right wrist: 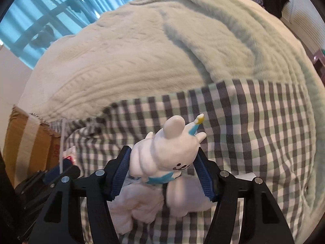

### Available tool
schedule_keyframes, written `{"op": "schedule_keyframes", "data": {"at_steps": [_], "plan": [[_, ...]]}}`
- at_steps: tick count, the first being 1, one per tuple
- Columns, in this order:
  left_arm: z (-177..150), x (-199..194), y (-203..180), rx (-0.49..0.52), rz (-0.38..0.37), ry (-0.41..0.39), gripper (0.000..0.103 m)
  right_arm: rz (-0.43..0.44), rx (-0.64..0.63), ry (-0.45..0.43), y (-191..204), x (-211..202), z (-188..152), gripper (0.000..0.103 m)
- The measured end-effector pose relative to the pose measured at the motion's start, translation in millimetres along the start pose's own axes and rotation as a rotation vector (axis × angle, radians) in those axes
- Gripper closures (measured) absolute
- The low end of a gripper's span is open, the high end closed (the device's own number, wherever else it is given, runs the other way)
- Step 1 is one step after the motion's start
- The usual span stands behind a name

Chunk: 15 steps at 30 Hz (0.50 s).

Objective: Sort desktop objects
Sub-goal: 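Carry the comb and plush toy over the box and release them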

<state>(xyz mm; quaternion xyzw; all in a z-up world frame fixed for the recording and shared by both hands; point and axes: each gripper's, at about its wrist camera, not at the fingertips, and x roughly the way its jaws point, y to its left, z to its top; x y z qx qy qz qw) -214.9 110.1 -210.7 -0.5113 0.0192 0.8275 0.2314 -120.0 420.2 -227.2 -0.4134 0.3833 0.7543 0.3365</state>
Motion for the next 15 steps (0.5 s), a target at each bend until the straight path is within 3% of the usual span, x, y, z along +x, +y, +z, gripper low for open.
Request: {"op": "schedule_keyframes", "data": {"at_steps": [7,15], "plan": [[-4.2,-41.3,-1.8,-0.02,-0.02,-0.012,0.078,0.024,-0.053,-0.029,33.3,-47.8,0.8,0.041],[-14.2,-126.6,-6.5,-0.003,-0.059,-0.094,0.078,0.091,-0.149,-0.109,100.0,-126.4,-16.6,0.041]]}}
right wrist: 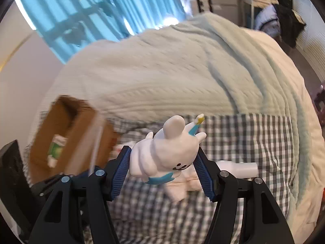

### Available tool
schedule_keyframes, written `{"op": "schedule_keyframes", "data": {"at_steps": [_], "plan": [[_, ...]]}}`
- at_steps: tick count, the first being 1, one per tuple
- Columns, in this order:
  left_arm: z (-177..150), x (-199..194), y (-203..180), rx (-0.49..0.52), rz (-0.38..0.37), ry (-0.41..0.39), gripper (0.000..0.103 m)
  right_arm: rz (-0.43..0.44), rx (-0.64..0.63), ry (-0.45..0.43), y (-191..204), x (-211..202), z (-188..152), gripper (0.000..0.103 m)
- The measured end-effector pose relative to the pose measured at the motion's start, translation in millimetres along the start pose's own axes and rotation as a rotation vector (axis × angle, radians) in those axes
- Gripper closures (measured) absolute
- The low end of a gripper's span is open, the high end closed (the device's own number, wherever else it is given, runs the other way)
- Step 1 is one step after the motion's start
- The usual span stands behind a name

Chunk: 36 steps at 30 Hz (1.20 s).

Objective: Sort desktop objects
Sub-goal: 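Carry the comb and plush toy over the box and release them, then move both open grippers back to the scrunchie and white device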

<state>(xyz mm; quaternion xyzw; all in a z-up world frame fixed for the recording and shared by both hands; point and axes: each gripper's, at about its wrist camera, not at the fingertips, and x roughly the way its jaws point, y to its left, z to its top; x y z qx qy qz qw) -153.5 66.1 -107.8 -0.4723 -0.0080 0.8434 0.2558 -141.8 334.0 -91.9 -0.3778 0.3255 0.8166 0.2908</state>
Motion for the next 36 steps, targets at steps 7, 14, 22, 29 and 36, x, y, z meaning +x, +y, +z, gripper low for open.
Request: {"op": "schedule_keyframes", "data": {"at_steps": [7,14,22,29,36], "plan": [[8.3,-78.1,28.8,-0.022,0.055,-0.108,0.078,0.067,-0.097,-0.07,80.6,-53.6,-0.4,0.041],[2.3,-116.5,91.0,-0.102,0.17,-0.166,0.078,0.127,-0.224,-0.061,163.1,-47.6,-8.8,0.041],[-17.8,-109.8,167.2,-0.171,0.264,-0.155,0.078,0.157,-0.309,0.015,219.2,5.8,-14.5,0.041],[-31.1,-101.2,205.9,-0.211,0.293,-0.139,0.078,0.168,-0.319,0.077,236.6,43.0,-19.9,0.041],[-34.4,-105.1,212.1,-0.218,0.294,-0.14,0.051,0.197,-0.245,0.076,223.8,43.9,-14.1,0.035]]}}
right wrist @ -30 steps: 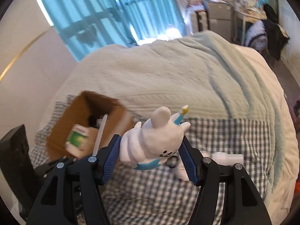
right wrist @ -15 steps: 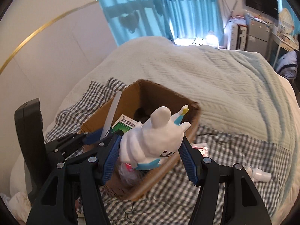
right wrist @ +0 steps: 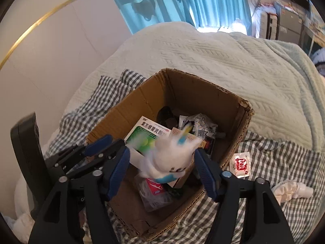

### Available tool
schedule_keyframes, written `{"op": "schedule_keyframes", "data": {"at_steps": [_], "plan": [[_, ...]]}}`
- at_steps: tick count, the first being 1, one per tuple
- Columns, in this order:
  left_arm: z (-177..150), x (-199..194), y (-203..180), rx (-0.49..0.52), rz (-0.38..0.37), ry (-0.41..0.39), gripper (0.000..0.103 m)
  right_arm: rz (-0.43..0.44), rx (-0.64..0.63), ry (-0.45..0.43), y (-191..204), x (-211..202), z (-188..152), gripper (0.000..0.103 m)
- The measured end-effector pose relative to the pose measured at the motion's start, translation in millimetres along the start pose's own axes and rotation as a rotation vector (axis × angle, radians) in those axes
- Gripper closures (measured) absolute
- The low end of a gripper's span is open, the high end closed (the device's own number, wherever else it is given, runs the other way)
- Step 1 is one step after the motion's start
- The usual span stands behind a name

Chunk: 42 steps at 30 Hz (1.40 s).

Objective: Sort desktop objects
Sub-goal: 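Move both open grippers back to the scrunchie and white device, then grasp the cream scrunchie with the left gripper while the right grasps the white cylindrical device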

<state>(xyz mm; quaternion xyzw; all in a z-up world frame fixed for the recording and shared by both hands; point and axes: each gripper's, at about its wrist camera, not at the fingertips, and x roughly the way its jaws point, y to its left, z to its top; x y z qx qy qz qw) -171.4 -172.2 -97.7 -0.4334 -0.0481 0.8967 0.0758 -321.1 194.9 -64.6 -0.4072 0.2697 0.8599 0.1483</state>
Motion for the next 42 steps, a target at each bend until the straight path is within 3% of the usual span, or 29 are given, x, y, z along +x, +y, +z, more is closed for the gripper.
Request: {"op": "schedule_keyframes", "data": {"at_steps": [1,2,6,11,17,22,25,29,35,40,42], "plan": [[0.0,-1.3,-0.9,-0.005,0.006,-0.004,0.036,-0.004,0.004,-0.008,-1.3,-3.5,1.0,0.034],[0.0,-3.6,-1.6,-0.017,0.021,-0.01,0.032,-0.015,0.004,-0.02,-2.6,-7.7,1.5,0.034],[-0.3,-18.5,-10.4,-0.051,-0.006,-0.019,0.031,-0.089,-0.028,-0.094,-19.2,-42.0,-3.9,0.034],[-7.6,-35.1,-48.5,-0.003,-0.056,-0.042,0.028,-0.18,-0.001,-0.168,-59.2,-80.2,-21.5,0.034],[-31.4,-32.8,-119.7,0.103,-0.179,-0.006,0.027,-0.258,0.108,-0.156,-120.3,-95.1,-61.0,0.034],[-60.9,-11.6,-171.8,0.216,-0.209,0.04,0.025,-0.324,0.144,-0.129,-162.7,-96.0,-92.7,0.034],[-75.8,11.4,-195.6,0.267,-0.177,0.072,0.021,-0.339,0.206,-0.117,-194.6,-98.3,-108.2,0.034],[-87.7,26.5,-219.4,0.354,-0.092,-0.017,0.013,-0.381,0.265,-0.1,-233.6,-101.9,-126.4,0.034],[-95.3,69.7,-259.6,0.354,-0.225,0.099,0.013,-0.42,0.334,-0.06,-283.3,-98.3,-149.2,0.034],[-106.2,110.7,-285.4,0.392,-0.246,0.13,0.013,-0.433,0.391,-0.03,-321.0,-87.4,-155.2,0.034],[-107.0,127.8,-293.5,0.393,-0.226,0.143,0.013,-0.444,0.401,-0.017,-331.4,-81.4,-155.8,0.029]]}}
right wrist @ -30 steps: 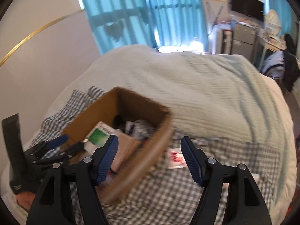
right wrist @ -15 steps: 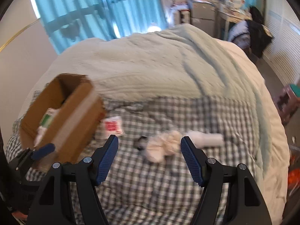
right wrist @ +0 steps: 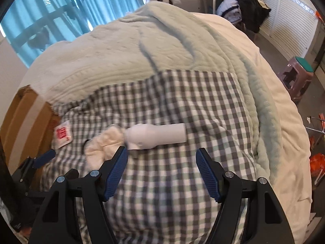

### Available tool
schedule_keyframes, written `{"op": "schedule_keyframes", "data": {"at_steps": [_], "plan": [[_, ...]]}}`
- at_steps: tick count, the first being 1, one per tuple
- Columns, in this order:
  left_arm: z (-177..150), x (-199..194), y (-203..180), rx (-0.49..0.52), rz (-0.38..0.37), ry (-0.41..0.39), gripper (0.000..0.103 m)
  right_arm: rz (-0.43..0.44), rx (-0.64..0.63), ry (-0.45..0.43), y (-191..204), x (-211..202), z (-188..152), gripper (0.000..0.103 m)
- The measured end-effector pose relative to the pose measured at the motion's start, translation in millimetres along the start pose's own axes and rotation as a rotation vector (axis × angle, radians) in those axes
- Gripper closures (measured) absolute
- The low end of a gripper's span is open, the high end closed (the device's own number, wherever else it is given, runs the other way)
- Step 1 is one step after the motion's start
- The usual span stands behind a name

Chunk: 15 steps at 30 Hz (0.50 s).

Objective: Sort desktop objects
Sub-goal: 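Grasp the cream scrunchie with the left gripper while the right grasps the white cylindrical device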

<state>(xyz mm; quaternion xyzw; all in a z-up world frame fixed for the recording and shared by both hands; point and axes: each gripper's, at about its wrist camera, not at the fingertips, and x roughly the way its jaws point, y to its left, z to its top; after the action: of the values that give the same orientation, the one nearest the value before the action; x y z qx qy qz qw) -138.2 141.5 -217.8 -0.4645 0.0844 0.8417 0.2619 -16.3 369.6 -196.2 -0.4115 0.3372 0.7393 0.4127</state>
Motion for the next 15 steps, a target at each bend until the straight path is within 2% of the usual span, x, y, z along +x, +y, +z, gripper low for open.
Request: {"op": "schedule_keyframes", "data": {"at_steps": [1,6,8,9,10,11,12,15], "plan": [[1.4,6.3,-1.2,0.0,0.004,0.005,0.013,-0.004,0.0,0.005,-1.5,3.3,0.6,0.026],[9.0,26.3,-12.3,0.041,-0.012,0.01,0.013,-0.019,-0.055,0.009,-5.5,20.2,7.2,0.024],[11.1,31.8,-17.5,0.068,-0.015,0.007,0.015,-0.015,-0.092,0.002,-2.7,24.8,9.9,0.017],[12.2,35.7,-20.8,0.087,-0.029,0.011,0.023,-0.014,-0.107,-0.005,-0.9,25.6,10.5,0.016],[13.4,39.8,-23.2,0.103,-0.044,0.02,0.044,-0.013,-0.125,-0.013,0.8,26.1,11.1,0.015],[14.4,44.6,-25.5,0.121,-0.054,0.037,0.055,-0.012,-0.146,-0.016,2.0,26.6,11.4,0.014],[15.1,52.1,-27.8,0.138,-0.058,0.062,0.07,-0.012,-0.167,-0.016,2.5,27.1,11.7,0.014],[16.6,61.4,-26.4,0.136,-0.084,0.086,0.089,-0.019,-0.229,-0.002,2.0,28.7,13.3,0.014]]}}
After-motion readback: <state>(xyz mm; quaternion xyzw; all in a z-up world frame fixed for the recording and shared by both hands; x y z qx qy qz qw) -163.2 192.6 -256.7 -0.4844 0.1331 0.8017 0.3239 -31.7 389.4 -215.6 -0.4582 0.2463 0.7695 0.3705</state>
